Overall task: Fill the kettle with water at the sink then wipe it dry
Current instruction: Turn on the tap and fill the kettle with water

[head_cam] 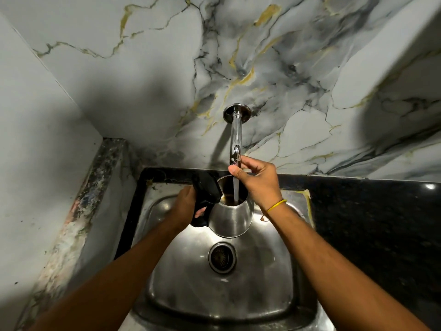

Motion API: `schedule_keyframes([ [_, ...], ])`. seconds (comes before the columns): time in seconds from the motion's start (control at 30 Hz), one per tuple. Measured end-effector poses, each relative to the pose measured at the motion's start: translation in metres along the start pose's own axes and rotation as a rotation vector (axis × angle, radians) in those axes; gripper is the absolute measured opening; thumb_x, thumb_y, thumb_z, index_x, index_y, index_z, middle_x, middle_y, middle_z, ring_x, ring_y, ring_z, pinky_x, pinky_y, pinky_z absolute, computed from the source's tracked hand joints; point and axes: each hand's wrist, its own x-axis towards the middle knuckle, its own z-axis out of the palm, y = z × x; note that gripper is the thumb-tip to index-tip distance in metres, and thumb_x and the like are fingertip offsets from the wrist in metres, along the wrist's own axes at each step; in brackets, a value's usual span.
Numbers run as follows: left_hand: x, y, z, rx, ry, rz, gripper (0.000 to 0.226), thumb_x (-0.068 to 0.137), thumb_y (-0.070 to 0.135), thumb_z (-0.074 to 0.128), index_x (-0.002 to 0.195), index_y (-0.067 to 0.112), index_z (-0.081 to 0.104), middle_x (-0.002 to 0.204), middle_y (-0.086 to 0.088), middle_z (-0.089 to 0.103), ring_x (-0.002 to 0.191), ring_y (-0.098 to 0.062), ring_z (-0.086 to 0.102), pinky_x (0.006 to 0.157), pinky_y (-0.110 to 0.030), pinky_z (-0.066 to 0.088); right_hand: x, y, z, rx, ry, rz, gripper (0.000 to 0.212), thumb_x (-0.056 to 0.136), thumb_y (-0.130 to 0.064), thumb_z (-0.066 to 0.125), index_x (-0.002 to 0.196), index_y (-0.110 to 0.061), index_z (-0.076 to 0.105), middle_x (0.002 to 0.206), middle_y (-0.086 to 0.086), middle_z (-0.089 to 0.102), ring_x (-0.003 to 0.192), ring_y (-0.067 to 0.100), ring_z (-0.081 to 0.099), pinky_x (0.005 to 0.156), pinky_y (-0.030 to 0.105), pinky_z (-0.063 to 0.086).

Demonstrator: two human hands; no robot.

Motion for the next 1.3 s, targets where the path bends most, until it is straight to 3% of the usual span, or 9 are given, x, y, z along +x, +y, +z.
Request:
schedule_keyframes([
  [0.2, -0.001, -0.004, 0.001, 0.023, 0.057, -0.02, 0.06, 0.078, 0.069, 0.042, 0.044, 0.022, 0.056, 0.049, -0.012, 0.049, 0.049, -0.02, 0.04, 0.056, -0.036, 0.029, -0.003, -0.007, -0.012, -0.089, -0.102, -0.054, 0.037, 0.087, -0.013, 0.08, 0.123, -0.009, 0.075, 0.108, -0.005, 0.08, 0.103, 0.0, 0.072, 0.094, 0.019, 0.055],
  [0.5, -0.005, -0.004, -0.002, 0.068, 0.05, -0.013, 0.061, 0.088, 0.061, 0.041, 0.046, 0.018, 0.05, 0.039, -0.006, 0.048, 0.038, -0.023, 0.039, 0.052, -0.034, 0.032, -0.006, 0.001, -0.037, -0.41, -0.197, -0.05, 0.045, 0.101, -0.038, 0.06, 0.142, -0.02, 0.062, 0.14, -0.002, 0.068, 0.133, 0.007, 0.059, 0.117, 0.035, 0.045],
  [0.67, -0.008, -0.004, 0.004, 0.059, 0.195, 0.04, 0.038, 0.093, 0.039, 0.04, 0.064, 0.019, 0.054, 0.044, 0.014, 0.059, 0.042, 0.004, 0.052, 0.051, -0.012, 0.042, -0.01, 0.02, -0.045, -0.457, -0.177, 0.067, 0.039, 0.105, -0.034, 0.053, 0.141, -0.022, 0.063, 0.143, 0.0, 0.065, 0.137, 0.014, 0.056, 0.12, 0.042, 0.042],
  [0.73, -0.009, -0.003, 0.003, 0.043, 0.191, 0.037, 0.039, 0.089, 0.044, 0.04, 0.061, 0.02, 0.054, 0.042, 0.009, 0.057, 0.038, 0.0, 0.048, 0.048, -0.02, 0.041, -0.01, 0.026, -0.047, -0.448, -0.169, 0.109, 0.038, 0.104, -0.031, 0.055, 0.139, -0.021, 0.064, 0.141, 0.001, 0.066, 0.135, 0.016, 0.057, 0.12, 0.043, 0.042],
  [0.83, -0.009, -0.006, 0.002, 0.074, 0.13, 0.039, 0.054, 0.092, 0.049, 0.04, 0.048, 0.023, 0.054, 0.037, 0.003, 0.049, 0.033, -0.007, 0.04, 0.047, -0.026, 0.033, -0.012, 0.034, -0.049, -0.411, -0.183, 0.169, 0.035, 0.105, -0.024, 0.054, 0.138, -0.018, 0.065, 0.139, -0.002, 0.066, 0.132, 0.015, 0.057, 0.119, 0.039, 0.04],
  [0.97, -0.009, -0.006, 0.004, 0.084, 0.197, 0.065, 0.042, 0.093, 0.041, 0.038, 0.063, 0.016, 0.052, 0.041, 0.01, 0.055, 0.038, 0.001, 0.046, 0.047, -0.016, 0.04, -0.012, 0.047, -0.05, -0.36, -0.184, 0.218, 0.034, 0.104, -0.022, 0.055, 0.134, -0.015, 0.067, 0.141, 0.008, 0.066, 0.136, 0.021, 0.056, 0.122, 0.049, 0.037],
  [1.07, -0.01, -0.005, 0.005, 0.085, 0.173, 0.069, 0.044, 0.092, 0.044, 0.037, 0.063, 0.015, 0.053, 0.042, 0.008, 0.055, 0.038, 0.0, 0.045, 0.045, -0.018, 0.04, -0.019, 0.057, -0.048, -0.275, -0.126, 0.334, 0.024, 0.1, -0.033, 0.055, 0.114, -0.029, 0.074, 0.131, 0.009, 0.072, 0.131, 0.026, 0.06, 0.12, 0.051, 0.039],
  [1.17, -0.011, -0.004, 0.006, 0.093, 0.182, 0.07, 0.042, 0.098, 0.041, 0.038, 0.069, 0.016, 0.055, 0.048, 0.009, 0.056, 0.041, 0.002, 0.048, 0.049, -0.016, 0.04, -0.024, 0.054, -0.042, -0.111, -0.044, 0.474, 0.03, 0.108, -0.032, 0.045, 0.109, -0.022, 0.073, 0.113, 0.008, 0.075, 0.13, 0.035, 0.061, 0.107, 0.038, 0.047],
  [1.3, -0.012, -0.009, 0.004, 0.118, 0.125, 0.077, 0.056, 0.097, 0.047, 0.037, 0.061, 0.006, 0.052, 0.05, -0.008, 0.049, 0.04, -0.011, 0.043, 0.047, -0.028, 0.036, -0.035, 0.072, -0.036, 0.269, 0.065, 0.714, 0.058, 0.108, -0.047, 0.034, 0.144, -0.006, 0.054, 0.154, 0.018, 0.052, 0.144, 0.034, 0.045, 0.115, 0.038, 0.036],
])
